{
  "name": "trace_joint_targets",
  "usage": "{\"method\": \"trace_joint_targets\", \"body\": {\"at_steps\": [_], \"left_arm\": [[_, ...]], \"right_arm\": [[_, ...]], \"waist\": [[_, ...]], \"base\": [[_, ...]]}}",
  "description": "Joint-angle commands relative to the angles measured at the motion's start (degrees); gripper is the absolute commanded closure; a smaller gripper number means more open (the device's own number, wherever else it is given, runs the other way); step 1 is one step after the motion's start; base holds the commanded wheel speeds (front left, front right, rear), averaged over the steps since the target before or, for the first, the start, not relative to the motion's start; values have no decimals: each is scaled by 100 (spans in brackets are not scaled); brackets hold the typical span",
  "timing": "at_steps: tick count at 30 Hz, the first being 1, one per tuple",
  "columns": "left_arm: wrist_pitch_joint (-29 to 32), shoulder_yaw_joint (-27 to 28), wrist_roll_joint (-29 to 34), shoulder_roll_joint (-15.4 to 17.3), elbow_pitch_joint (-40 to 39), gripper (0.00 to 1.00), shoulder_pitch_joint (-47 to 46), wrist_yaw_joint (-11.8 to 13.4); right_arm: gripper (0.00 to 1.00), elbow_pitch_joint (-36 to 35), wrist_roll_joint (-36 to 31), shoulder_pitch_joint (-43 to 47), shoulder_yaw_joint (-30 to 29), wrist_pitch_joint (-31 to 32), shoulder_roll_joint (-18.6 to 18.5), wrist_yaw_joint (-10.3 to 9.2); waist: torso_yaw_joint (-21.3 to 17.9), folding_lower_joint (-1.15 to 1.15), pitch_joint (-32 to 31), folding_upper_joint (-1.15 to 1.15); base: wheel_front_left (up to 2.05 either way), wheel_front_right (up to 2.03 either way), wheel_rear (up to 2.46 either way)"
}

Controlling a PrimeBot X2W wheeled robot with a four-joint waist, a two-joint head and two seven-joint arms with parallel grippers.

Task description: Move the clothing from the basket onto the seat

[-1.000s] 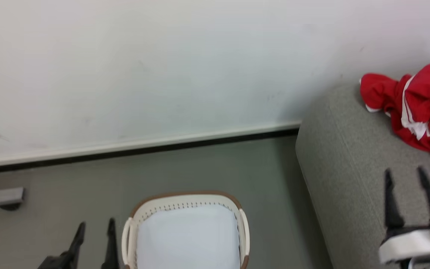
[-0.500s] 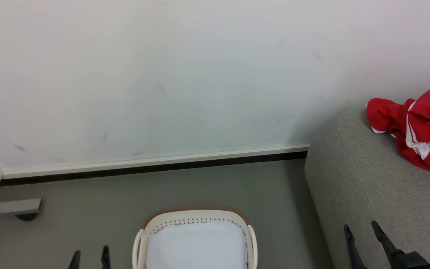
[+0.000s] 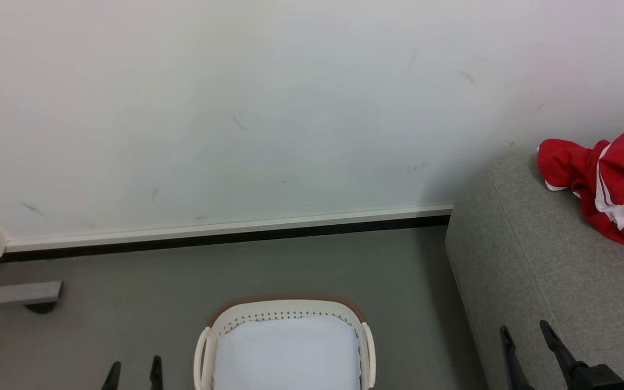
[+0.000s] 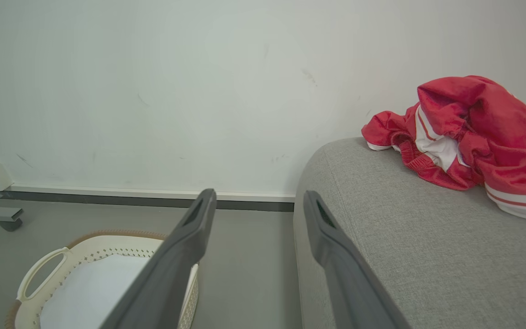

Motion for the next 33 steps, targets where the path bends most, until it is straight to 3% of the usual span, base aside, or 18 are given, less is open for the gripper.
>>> {"method": "trace_joint_targets", "body": {"at_steps": [1, 2, 3, 8, 33], "left_arm": [[-3, 39, 89, -1, 15, 0, -30, -33], [-3, 27, 122, -4, 17, 0, -38, -48], [0, 1, 48, -9, 6, 100, -6, -49], [38, -29, 12, -84, 234, 100, 35, -49], [703, 70, -2577, -66, 116, 100, -348, -159]], "right_arm": [[0, 15, 40, -62, 3, -20, -19, -15], [0, 18, 40, -66, 9, -20, -19, -15], [100, 5, 11, -8, 9, 0, 0, 0], [100, 196, 71, 98, 8, 55, 44, 0], [100, -113, 2727, -70, -275, 712, 20, -3]], "waist": [[-3, 0, 9, 0], [-6, 0, 14, 0], [-6, 0, 15, 0], [-3, 0, 19, 0], [72, 0, 32, 0]], "base": [[0, 0, 0], [0, 0, 0], [0, 0, 0], [0, 0, 0], [0, 0, 0]]}}
